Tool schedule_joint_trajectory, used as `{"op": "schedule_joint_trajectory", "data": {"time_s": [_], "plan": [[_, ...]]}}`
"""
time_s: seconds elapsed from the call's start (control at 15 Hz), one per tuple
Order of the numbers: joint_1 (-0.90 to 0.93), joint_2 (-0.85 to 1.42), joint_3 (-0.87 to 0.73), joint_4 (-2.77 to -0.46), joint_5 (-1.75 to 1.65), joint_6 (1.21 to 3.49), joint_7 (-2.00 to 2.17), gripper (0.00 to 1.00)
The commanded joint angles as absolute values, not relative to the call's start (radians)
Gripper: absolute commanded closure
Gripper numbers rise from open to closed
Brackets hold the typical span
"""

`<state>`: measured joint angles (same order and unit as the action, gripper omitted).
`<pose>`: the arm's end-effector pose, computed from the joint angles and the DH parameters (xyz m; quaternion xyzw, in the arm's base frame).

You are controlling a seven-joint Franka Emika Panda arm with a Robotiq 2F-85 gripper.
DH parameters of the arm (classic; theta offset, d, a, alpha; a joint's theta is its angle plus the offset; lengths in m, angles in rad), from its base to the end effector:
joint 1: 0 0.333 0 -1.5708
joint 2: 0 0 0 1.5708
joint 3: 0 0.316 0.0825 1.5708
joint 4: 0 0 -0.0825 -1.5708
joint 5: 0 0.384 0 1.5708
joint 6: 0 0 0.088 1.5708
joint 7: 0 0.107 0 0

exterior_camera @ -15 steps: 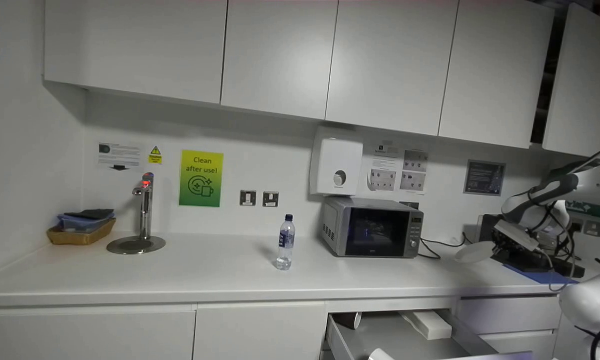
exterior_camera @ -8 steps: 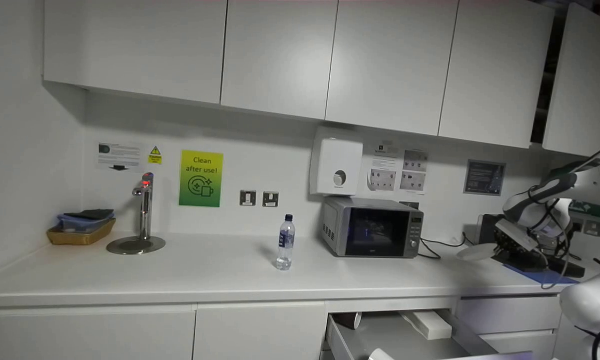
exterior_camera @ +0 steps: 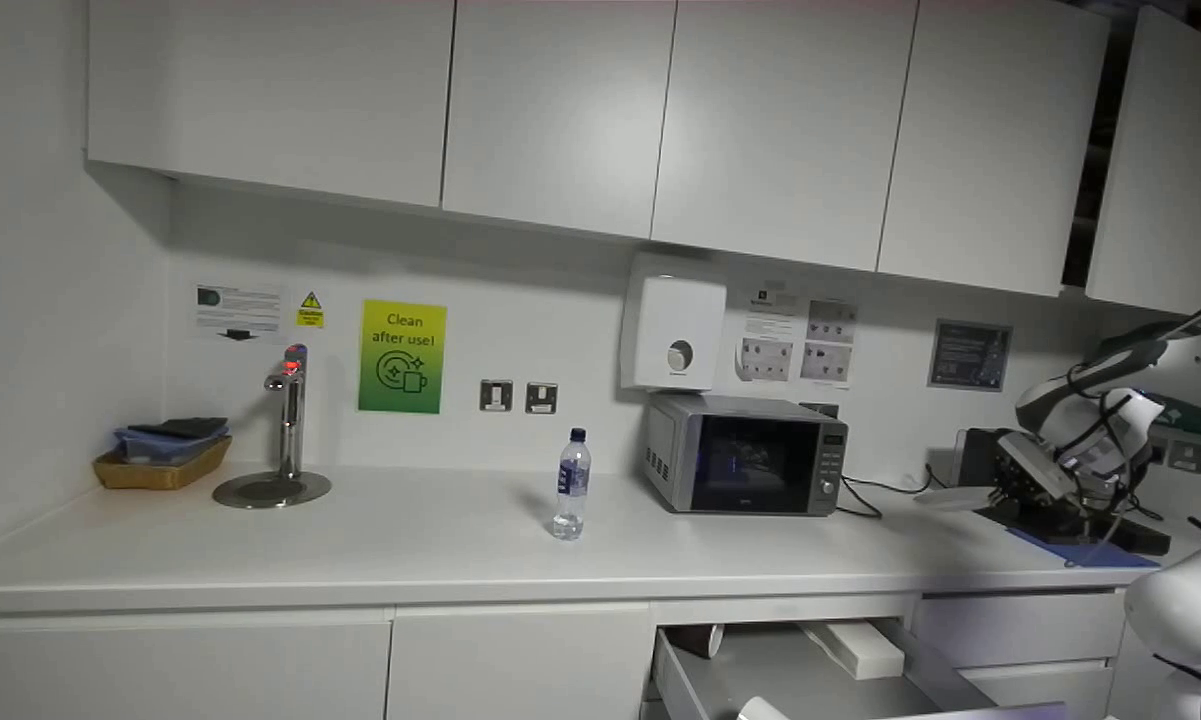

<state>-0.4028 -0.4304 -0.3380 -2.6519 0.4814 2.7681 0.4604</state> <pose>0.3030 -0.3050 0.4252 -0.6558 0.6861 -0.2621 0.1748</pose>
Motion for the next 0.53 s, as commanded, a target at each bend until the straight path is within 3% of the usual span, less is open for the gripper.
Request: {"op": "schedule_joint_trajectory", "data": {"time_s": [0.0, 0.47], "plan": [[-0.342, -0.458, -0.403, -2.649, 0.57, 2.784, 0.367, 0.99], [-0.289, -0.456, -0.478, -2.66, 0.645, 2.768, 0.237, 0.99]]}}
